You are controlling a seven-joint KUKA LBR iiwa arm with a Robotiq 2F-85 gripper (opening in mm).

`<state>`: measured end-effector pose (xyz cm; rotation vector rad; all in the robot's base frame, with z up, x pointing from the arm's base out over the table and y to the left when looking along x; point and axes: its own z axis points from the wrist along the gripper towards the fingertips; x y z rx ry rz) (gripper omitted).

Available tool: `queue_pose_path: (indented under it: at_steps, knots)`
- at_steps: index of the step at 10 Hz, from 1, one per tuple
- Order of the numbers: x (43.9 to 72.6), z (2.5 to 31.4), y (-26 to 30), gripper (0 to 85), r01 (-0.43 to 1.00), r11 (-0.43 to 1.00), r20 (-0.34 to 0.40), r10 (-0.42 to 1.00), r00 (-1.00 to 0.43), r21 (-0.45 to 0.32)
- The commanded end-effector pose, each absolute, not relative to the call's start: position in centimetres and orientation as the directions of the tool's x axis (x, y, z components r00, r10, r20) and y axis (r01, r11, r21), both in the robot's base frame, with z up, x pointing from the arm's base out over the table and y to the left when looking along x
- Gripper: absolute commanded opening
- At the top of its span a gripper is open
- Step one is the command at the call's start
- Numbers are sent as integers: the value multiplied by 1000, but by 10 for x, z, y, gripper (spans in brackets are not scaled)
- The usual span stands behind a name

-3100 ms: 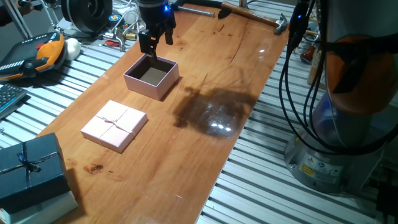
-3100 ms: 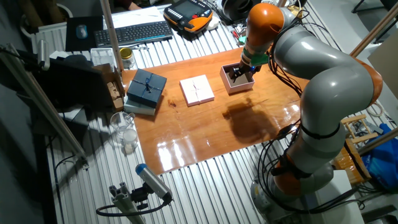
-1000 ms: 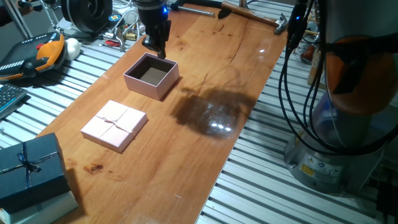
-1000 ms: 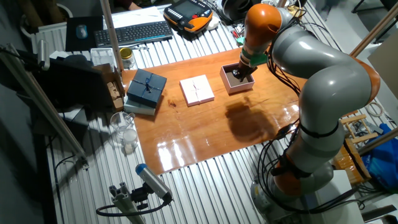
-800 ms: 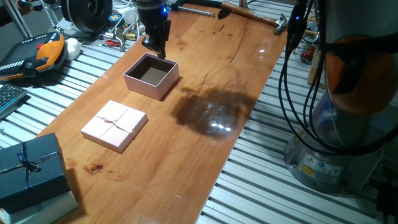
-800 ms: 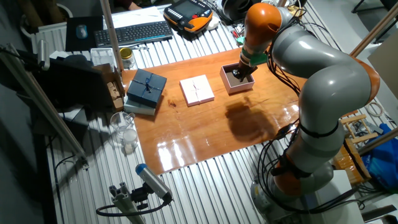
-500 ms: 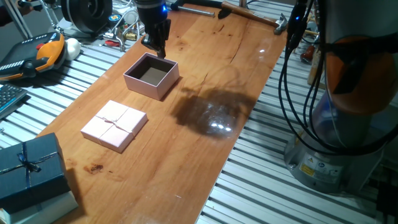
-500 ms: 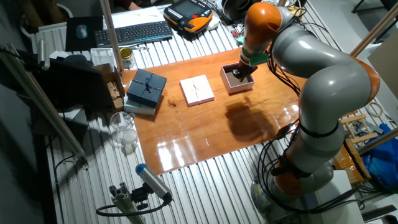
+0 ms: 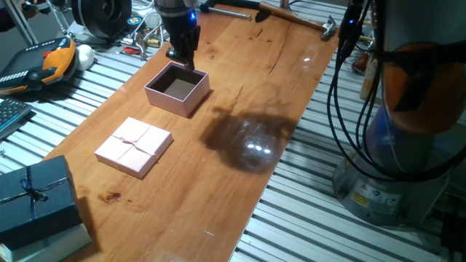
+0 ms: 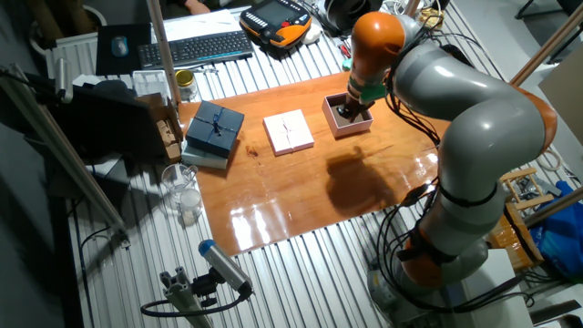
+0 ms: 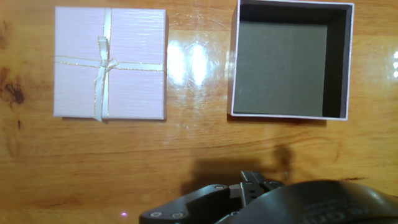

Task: Cover the box

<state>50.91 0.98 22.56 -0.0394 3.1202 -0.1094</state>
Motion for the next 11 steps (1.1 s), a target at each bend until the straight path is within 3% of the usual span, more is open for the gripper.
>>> queue_pose_path:
  at_steps: [1, 11]
  knots:
    - [507, 224, 11, 0, -14, 998, -18, -15, -1000, -54]
    - [497, 200, 34, 0, 18, 1000, -37, 18, -999, -4]
